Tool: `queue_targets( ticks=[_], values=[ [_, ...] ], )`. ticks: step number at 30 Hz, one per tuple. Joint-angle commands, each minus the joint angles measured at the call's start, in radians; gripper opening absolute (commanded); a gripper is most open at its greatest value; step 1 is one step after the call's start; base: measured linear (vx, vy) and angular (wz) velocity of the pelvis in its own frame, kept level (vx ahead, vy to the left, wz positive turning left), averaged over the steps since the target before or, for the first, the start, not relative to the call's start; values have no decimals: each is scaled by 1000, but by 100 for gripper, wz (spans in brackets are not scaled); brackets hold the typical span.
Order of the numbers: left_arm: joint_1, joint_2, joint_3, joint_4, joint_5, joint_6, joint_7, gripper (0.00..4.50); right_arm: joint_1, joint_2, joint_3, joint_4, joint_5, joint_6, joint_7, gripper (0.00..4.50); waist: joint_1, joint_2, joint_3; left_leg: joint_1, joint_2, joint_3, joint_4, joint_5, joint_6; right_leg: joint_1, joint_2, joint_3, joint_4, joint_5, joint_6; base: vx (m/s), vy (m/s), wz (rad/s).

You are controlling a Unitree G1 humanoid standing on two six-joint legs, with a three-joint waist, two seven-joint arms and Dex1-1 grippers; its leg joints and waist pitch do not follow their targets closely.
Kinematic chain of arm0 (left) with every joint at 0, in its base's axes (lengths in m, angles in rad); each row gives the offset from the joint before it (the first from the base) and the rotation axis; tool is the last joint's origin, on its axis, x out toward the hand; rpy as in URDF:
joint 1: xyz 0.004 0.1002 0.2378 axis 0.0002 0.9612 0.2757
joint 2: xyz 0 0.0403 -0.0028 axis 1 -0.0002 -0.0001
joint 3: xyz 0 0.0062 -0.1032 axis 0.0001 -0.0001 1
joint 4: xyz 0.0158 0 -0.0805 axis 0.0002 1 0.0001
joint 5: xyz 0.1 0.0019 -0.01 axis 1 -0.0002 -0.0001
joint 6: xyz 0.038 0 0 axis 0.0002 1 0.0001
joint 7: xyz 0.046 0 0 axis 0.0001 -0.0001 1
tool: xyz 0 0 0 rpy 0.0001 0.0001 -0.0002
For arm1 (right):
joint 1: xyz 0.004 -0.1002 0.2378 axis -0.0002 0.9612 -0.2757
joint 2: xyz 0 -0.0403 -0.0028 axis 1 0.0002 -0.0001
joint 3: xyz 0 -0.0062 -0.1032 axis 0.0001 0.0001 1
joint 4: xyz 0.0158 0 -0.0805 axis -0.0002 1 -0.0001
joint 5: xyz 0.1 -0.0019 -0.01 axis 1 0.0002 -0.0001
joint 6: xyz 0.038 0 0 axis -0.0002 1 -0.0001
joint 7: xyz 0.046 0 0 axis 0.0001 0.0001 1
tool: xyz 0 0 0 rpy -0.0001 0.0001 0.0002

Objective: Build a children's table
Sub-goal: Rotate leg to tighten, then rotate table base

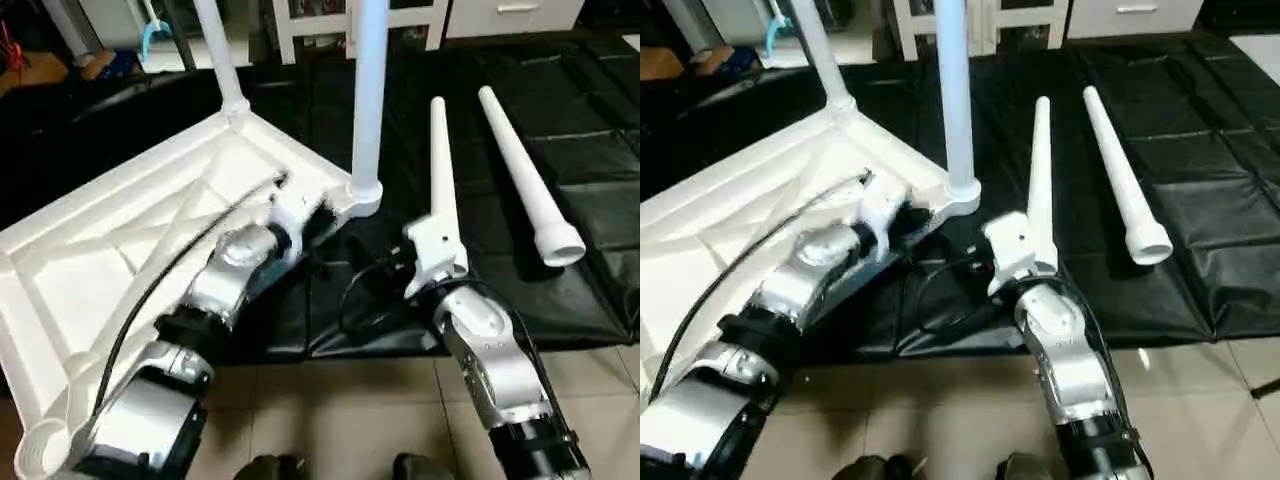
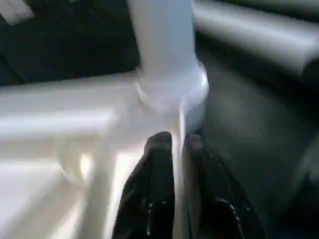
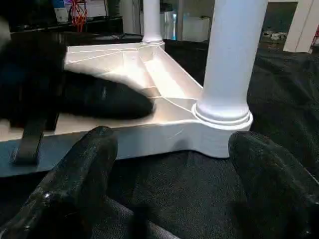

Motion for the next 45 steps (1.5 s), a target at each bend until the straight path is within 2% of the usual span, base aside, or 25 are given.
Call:
queue_targets(
  ticks=[1, 2, 5, 7, 10, 11, 12, 13, 14, 15, 16, 17, 18, 19, 20, 21, 23, 25, 28, 33, 34, 35, 36, 39, 45],
  values=[
    [-5, 22, 39, -46, -32, 7, -16, 86, 10, 6, 11, -17, 0, 14, -5, 390, 2, -21, -82, 21, 44, -15, -57, -5, 197, 63, -49, 29, -47, 106, -313, 0, 0, 0],
    [-5, 22, 39, -46, -32, 7, -16, 91, 10, 6, 11, -17, 0, 14, -5, 390, 2, -20, -82, 21, 44, -15, -56, -2, 197, 63, -49, 29, -46, 107, -313, 0, 0, 0],
    [43, 55, 76, -193, -85, 115, -46, 111, 6, 9, 13, -23, 9, 24, 2, 390, 2, -21, -85, 19, 45, -15, -53, 45, 210, 64, -49, 30, -38, 141, -320, 0, 0, 0],
    [107, 91, 92, -330, -119, 201, -78, 127, 7, 9, 19, -30, 16, 30, 16, 390, 2, -15, -87, 19, 42, -15, -49, 62, 226, 62, -47, 28, -38, 137, -321, 0, 0, 0],
    [226, 177, 99, -549, -186, 355, -145, 148, 13, -4, 37, -46, 32, 38, 67, 390, 2, -15, -91, 20, 46, -15, -46, 79, 231, 63, -48, 27, -32, 146, -323, 0, 0, 0],
    [244, 194, 98, -580, -197, 379, -157, 157, 15, -7, 40, -50, 36, 41, 78, 390, 2, -12, -88, 19, 47, -16, -48, 78, 231, 60, -46, 25, -33, 127, -321, 0, 0, 0],
    [271, 221, 96, -626, -214, 415, -175, 157, 17, -12, 44, -56, 43, 45, 94, 390, 3, -9, -88, 25, 48, -14, -49, 51, 219, 57, -44, 25, -36, 89, -318, 0, 0, 0],
    [342, 304, 99, -744, -259, 480, -229, 163, 24, -35, 60, -83, 73, 64, 160, 390, 5, -9, -84, 29, 47, -11, -53, 22, 203, 51, -37, 24, -43, 40, -311, 0, 0, 0],
    [365, 331, 101, -783, -273, 501, -246, 177, 27, -42, 65, -92, 83, 71, 182, 390, 9, -9, -92, 32, 51, -17, -51, 16, 188, 59, -45, 24, -34, 49, -314, 0, 0, 0],
    [395, 368, 108, -832, -296, 528, -267, 177, 30, -55, 71, -106, 99, 80, 214, 390, 4, -6, -78, 23, 48, -14, -61, 5, 185, 53, -35, 22, -39, 19, -299, 0, 0, 0],
    [425, 407, 125, -884, -321, 556, -294, 177, 32, -67, 73, -118, 111, 90, 239, 390, 1, -12, -80, 30, 48, -13, -63, -25, 164, 54, -35, 24, -42, -5, -297, 0, 0, 0],
    [457, 445, 155, -944, -346, 607, -314, 177, 33, -77, 73, -128, 120, 96, 257, 390, 7, -6, -80, 33, 49, -13, -63, -38, 153, 53, -37, 24, -41, -19, -297, 0, 0, 0],
    [462, 452, 161, -952, -350, 615, -316, 177, 33, -79, 73, -129, 121, 96, 260, 390, 7, -9, -77, 33, 49, -12, -68, -60, 132, 52, -37, 26, -44, -40, -293, 0, 0, 0],
    [490, 500, 200, -976, -356, 654, -330, 177, 32, -89, 74, -132, 127, 95, 280, 390, 9, -10, -73, 40, 47, -7, -72, -102, 111, 46, -33, 26, -51, -84, -285, 0, 0, 0],
    [491, 502, 201, -977, -356, 656, -331, 177, 32, -89, 74, -133, 128, 95, 281, 390, 11, -11, -76, 43, 47, -8, -71, -110, 98, 47, -34, 28, -49, -88, -282, 0, 0, 0],
    [503, 527, 219, -978, -356, 674, -336, 177, 32, -92, 75, -133, 130, 95, 288, 390, 10, -10, -75, 39, 43, -7, -73, -116, 84, 49, -34, 29, -50, -95, -273, 0, 0, 0],
    [534, 585, 237, -967, -335, 697, -334, 177, 33, -100, 79, -133, 134, 101, 300, 390, 10, -19, -78, 35, 41, -8, -73, -119, 75, 52, -35, 31, -52, -102, -256, 0, 0, 0],
    [550, 613, 237, -959, -326, 722, -315, 177, 35, -108, 84, -137, 137, 110, 311, 390, 9, -13, -79, 36, 39, -9, -73, -113, 68, 51, -35, 30, -51, -104, -244, 0, 0, 0],
    [550, 610, 228, -937, -303, 752, -270, 177, 40, -120, 94, -149, 145, 129, 334, 390, 12, -11, -83, 42, 39, -8, -72, -114, 60, 47, -32, 31, -51, -78, -247, 0, 0, 0],
    [534, 569, 206, -865, -259, 735, -218, 177, 60, -156, 115, -190, 170, 166, 401, 390, 22, -12, -93, 36, 37, -12, -65, -78, 70, 56, -36, 31, -45, 0, -252, 0, 0, 0],
    [519, 557, 175, -806, -220, 691, -193, 177, 72, -180, 121, -214, 184, 177, 434, 390, 23, -10, -92, 35, 36, -12, -65, -76, 74, 55, -34, 30, -46, 3, -252, 0, 0, 0],
    [516, 555, 167, -792, -214, 683, -191, 177, 75, -186, 122, -220, 187, 179, 442, 390, 26, -13, -93, 38, 36, -11, -63, -85, 78, 54, -33, 30, -47, 3, -249, 0, 0, 0],
    [515, 554, 161, -782, -210, 677, -191, 177, 78, -191, 121, -225, 190, 180, 447, 390, 27, -14, -93, 34, 36, -12, -64, -85, 79, 57, -36, 31, -46, 2, -250, 0, 0, 0],
    [514, 553, 146, -772, -212, 682, -206, 177, 81, -199, 118, -236, 198, 192, 456, 390, 28, -12, -95, 35, 38, -14, -65, -87, 77, 56, -37, 30, -45, 2, -257, 0, 0, 0],
    [500, 539, 102, -720, -181, 673, -221, 177, 72, -210, 110, -235, 198, 206, 457, 390, 27, -15, -94, 34, 38, -14, -66, -115, 67, 57, -37, 30, -47, -22, -262, 0, 0, 0]
  ],
)
